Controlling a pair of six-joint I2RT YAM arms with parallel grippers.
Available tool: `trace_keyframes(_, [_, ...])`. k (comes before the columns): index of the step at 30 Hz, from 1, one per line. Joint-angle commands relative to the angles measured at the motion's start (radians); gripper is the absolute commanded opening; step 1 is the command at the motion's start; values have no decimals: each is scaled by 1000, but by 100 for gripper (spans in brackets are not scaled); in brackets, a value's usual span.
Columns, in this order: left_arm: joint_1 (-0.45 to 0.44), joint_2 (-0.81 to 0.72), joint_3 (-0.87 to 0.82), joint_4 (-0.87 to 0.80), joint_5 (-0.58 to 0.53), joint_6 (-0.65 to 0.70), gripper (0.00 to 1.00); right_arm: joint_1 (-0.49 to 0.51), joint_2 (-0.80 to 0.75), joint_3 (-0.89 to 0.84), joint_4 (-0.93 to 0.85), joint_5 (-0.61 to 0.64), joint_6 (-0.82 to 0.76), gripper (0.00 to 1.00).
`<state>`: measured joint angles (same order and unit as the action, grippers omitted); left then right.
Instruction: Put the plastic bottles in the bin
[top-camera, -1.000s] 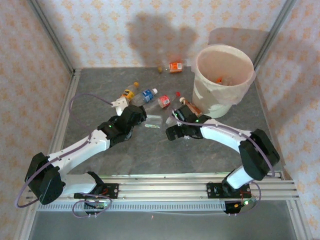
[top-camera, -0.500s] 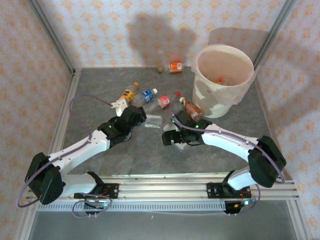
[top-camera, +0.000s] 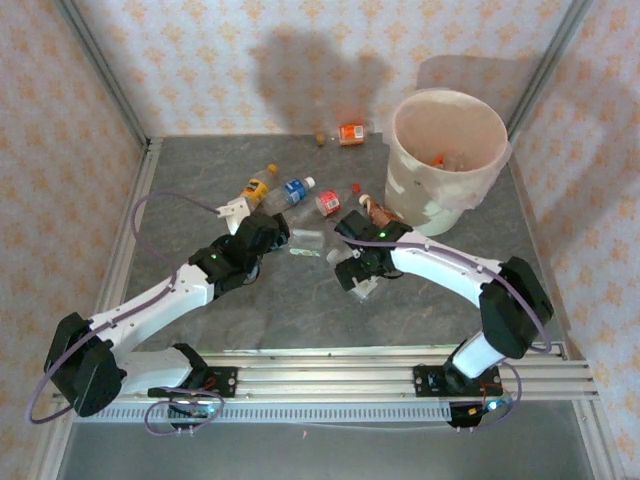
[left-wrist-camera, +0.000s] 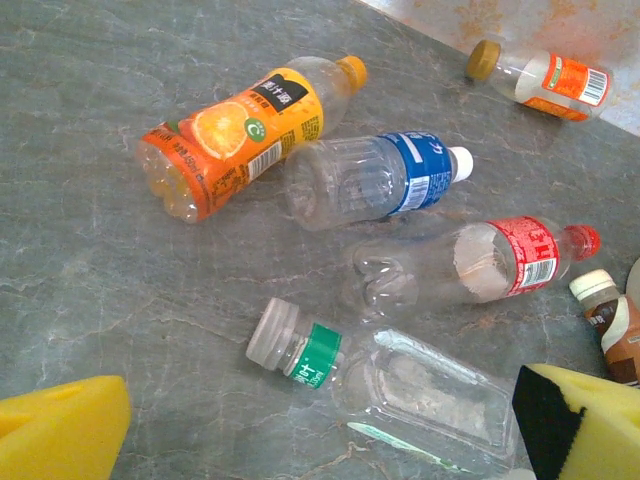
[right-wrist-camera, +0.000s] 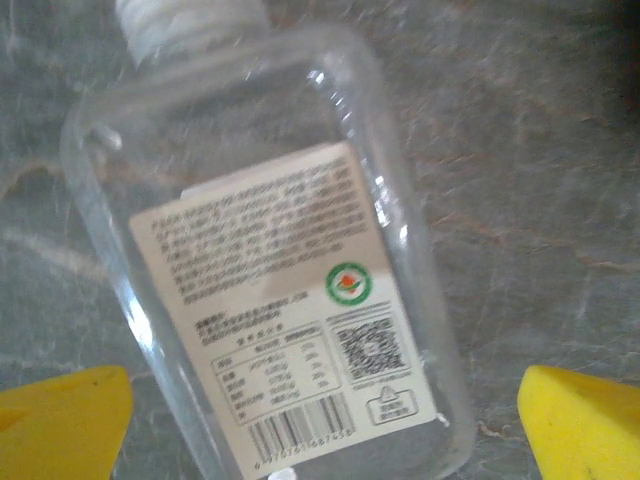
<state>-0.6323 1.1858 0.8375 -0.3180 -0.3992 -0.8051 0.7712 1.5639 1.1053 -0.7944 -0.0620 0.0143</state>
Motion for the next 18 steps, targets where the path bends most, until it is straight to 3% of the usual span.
trace_keyframes(1, [8,-30,-21,-7,-14,-20,100,-8,23,5,-72,-55,-66,99])
trace_keyframes(12, [16,-26,-21,-6,-12,-26,100,-18,45,-70,-16,9,-56,99])
trace_keyframes(18, [16,-2,-12,-1,-2,-28,100,-18,36,-117,63,-30,-57,99])
